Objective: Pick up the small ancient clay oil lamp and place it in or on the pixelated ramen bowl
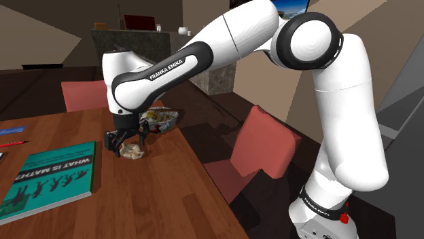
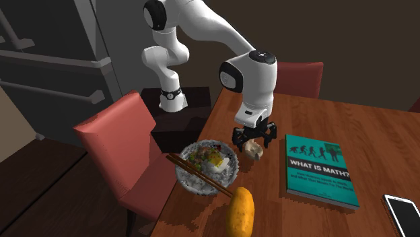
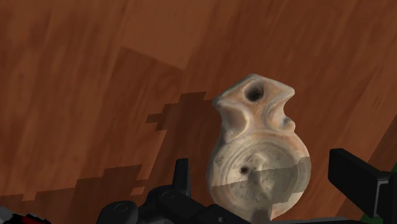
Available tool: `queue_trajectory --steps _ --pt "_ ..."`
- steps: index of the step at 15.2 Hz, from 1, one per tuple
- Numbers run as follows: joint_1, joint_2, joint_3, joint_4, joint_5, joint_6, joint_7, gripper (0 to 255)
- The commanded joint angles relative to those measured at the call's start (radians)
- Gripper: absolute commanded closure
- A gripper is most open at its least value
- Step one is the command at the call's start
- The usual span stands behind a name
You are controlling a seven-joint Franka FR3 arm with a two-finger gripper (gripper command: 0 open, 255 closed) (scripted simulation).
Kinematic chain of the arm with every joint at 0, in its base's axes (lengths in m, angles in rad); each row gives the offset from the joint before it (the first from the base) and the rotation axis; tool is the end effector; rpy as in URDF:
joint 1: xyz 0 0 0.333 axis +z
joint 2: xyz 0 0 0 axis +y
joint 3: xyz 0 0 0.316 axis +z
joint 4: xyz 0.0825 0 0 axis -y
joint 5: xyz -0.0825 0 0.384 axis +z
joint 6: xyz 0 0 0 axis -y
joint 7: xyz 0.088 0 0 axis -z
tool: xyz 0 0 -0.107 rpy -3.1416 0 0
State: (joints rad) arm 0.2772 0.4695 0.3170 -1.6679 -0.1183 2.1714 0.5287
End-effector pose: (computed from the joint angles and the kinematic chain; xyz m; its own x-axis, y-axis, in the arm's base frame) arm 0.5761 0.3543 0.3502 0.9953 0.0921 0.0314 0.0940 -0.9935 -0.0649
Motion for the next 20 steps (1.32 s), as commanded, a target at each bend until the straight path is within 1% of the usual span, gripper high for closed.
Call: queue_trajectory --steps 1,4,5,14,20 --pt "0.000 0.000 0.000 0.000 0.000 0.001 0.000 0" --pt "0.000 0.000 0.000 0.000 0.000 0.001 0.000 0" --pt "0.000 0.000 0.000 0.000 0.000 0.001 0.000 255" --pt "0.000 0.000 0.000 0.000 0.000 0.001 0.000 255" --pt "-0.003 -0.032 0.006 0.036 0.012 -0.066 -0.005 255"
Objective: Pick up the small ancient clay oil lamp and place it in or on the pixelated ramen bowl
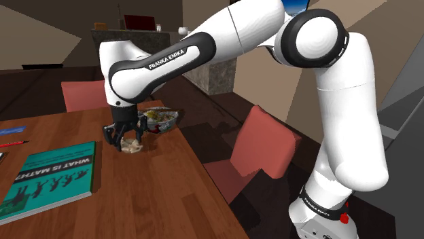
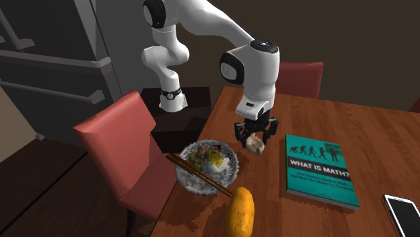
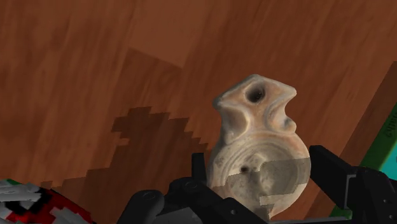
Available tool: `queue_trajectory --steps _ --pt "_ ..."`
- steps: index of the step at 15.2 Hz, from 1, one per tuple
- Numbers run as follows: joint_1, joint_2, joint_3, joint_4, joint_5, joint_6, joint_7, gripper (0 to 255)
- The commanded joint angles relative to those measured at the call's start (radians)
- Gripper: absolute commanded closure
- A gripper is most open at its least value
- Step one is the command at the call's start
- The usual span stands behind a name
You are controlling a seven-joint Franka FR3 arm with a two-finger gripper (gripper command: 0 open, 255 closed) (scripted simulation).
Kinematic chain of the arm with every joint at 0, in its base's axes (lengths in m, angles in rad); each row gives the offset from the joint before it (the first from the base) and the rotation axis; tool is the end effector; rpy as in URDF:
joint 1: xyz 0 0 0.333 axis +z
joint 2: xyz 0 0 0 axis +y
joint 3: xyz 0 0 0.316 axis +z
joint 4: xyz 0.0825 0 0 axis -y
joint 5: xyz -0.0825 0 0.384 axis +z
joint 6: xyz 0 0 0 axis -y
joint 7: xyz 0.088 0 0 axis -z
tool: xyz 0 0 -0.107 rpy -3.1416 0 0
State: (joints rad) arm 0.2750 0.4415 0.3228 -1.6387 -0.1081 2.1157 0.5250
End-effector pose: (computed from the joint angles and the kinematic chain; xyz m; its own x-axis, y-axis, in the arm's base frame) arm 0.5757 0.3548 0.3772 0.9953 0.0920 0.0317 0.0939 -0.9935 -0.0650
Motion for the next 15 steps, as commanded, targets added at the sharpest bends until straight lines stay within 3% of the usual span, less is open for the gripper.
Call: queue_trajectory --steps 1,15 --pt "-0.001 -0.008 0.002 0.013 0.003 -0.021 -0.002 255" --pt "-0.001 -0.054 0.011 0.138 0.021 -0.189 -0.010 255"
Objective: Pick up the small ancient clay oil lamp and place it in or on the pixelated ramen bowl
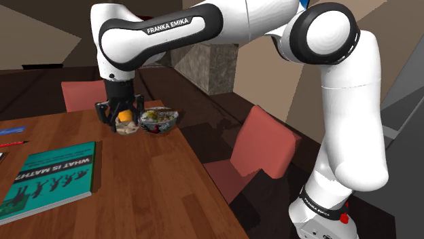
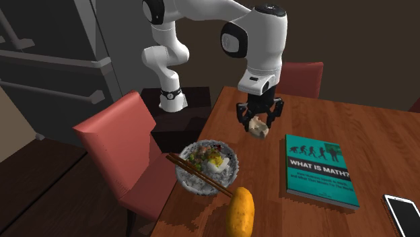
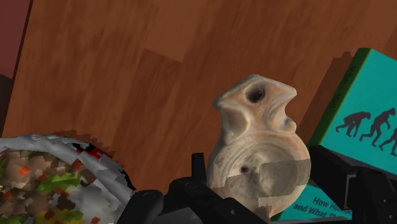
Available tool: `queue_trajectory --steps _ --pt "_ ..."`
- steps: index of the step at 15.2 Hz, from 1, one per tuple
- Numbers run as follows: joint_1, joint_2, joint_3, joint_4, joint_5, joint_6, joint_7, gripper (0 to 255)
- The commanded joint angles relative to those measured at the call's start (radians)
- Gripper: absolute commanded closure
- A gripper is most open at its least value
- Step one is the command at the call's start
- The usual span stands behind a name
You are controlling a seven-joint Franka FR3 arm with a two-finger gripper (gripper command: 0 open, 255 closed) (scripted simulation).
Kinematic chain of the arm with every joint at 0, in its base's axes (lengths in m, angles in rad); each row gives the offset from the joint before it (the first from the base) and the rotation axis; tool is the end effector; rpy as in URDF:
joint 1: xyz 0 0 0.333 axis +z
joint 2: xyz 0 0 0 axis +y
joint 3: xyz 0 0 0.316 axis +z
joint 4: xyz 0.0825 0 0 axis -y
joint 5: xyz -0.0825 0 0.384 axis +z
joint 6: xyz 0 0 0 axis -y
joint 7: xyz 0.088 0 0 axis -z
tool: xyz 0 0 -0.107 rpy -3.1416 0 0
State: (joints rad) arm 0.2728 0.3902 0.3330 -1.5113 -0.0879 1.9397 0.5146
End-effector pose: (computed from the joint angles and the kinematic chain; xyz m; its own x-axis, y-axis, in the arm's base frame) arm 0.5766 0.3541 0.4554 0.9952 0.0923 0.0319 0.0942 -0.9934 -0.0651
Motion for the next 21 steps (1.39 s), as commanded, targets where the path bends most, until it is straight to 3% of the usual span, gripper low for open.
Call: queue_trajectory --steps 1,12,21 --pt "0.001 -0.004 0.001 0.021 0.002 -0.026 0.000 255" --pt "0.009 -0.006 0.005 0.156 0.004 -0.162 0.000 255" --pt "-0.123 0.005 -0.047 0.191 0.030 -0.189 -0.187 255"
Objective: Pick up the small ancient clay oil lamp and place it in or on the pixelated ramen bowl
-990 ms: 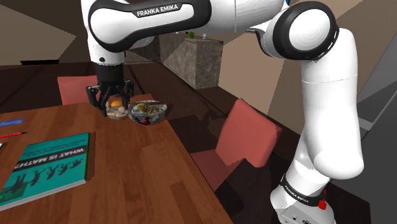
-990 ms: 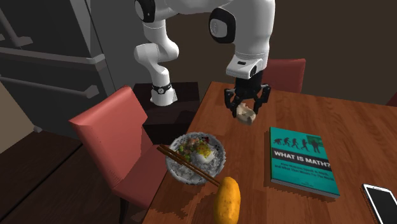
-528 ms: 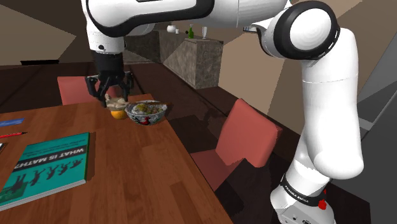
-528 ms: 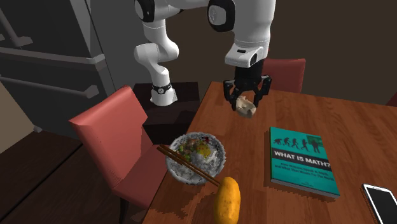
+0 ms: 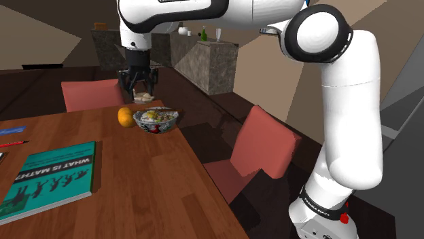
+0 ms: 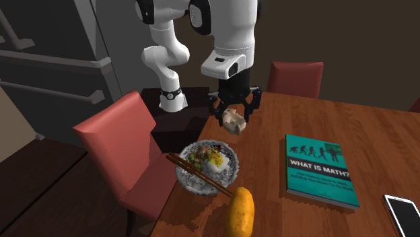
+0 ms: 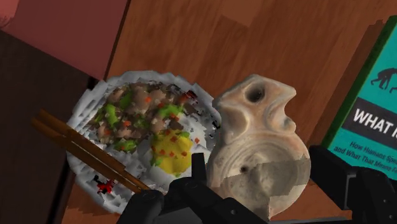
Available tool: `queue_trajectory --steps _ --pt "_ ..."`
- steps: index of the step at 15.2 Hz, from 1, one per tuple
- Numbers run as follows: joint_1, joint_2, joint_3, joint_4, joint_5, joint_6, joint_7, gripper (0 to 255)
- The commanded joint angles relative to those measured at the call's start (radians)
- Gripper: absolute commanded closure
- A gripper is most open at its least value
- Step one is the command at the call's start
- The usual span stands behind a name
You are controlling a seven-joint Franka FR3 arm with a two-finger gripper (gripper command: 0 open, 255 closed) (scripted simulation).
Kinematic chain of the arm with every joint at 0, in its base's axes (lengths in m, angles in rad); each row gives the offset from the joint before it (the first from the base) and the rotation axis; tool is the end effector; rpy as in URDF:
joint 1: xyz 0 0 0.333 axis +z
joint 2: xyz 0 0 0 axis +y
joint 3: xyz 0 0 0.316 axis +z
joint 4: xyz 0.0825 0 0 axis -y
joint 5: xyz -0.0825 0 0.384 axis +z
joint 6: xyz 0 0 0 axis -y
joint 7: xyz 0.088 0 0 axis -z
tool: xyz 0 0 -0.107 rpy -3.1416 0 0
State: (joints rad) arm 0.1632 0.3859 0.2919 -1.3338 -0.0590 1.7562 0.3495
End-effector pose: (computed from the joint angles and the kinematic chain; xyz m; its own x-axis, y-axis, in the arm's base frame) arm 0.6245 0.2612 0.5241 0.9954 0.0906 0.0316 0.0925 -0.9936 -0.0648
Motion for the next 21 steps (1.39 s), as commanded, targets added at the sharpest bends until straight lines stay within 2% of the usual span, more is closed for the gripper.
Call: queue_trajectory --steps 1,5,15,21 --pt "-0.027 0.016 -0.012 0.026 0.003 -0.011 -0.042 255" --pt "-0.085 0.062 -0.039 0.105 0.007 -0.047 -0.132 255" --pt "-0.095 0.052 -0.040 -0.045 0.009 0.093 -0.135 255" --pt "-0.097 0.057 -0.042 -0.098 0.007 0.151 -0.136 255"
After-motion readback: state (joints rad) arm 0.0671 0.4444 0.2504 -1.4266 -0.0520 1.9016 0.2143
